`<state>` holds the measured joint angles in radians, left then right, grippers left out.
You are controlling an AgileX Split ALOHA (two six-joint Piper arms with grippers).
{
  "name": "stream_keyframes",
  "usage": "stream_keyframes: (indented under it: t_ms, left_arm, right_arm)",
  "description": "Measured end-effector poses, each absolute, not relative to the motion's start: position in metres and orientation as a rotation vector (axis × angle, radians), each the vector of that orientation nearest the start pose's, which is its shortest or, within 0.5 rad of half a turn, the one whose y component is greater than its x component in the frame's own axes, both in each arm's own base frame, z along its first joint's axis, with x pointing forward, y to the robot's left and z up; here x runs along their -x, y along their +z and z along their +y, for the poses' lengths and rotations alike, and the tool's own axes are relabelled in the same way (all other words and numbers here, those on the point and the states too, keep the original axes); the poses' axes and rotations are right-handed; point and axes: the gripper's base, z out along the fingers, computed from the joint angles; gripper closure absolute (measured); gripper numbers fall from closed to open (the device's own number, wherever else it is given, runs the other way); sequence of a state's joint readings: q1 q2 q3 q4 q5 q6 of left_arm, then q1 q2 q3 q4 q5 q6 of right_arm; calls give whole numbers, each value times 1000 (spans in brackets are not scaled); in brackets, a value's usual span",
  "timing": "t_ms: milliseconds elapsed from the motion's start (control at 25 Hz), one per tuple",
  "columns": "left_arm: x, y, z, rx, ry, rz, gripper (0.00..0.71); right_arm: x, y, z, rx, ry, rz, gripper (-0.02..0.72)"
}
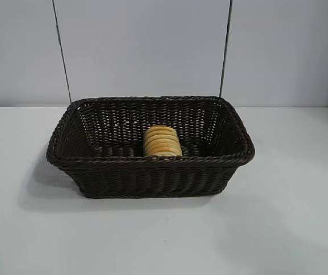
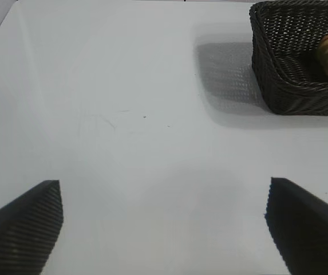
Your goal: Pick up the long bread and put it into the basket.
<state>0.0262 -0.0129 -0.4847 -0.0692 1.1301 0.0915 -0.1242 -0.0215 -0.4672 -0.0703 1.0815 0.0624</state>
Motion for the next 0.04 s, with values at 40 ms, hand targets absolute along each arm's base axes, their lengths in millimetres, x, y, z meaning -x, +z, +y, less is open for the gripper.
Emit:
stream_keyframes:
  t_ms: [40]
  left_arm:
    - [8, 268, -6, -75, -14, 2113, 15]
  right_arm:
    - [6, 267, -5, -197, -122, 2067, 21]
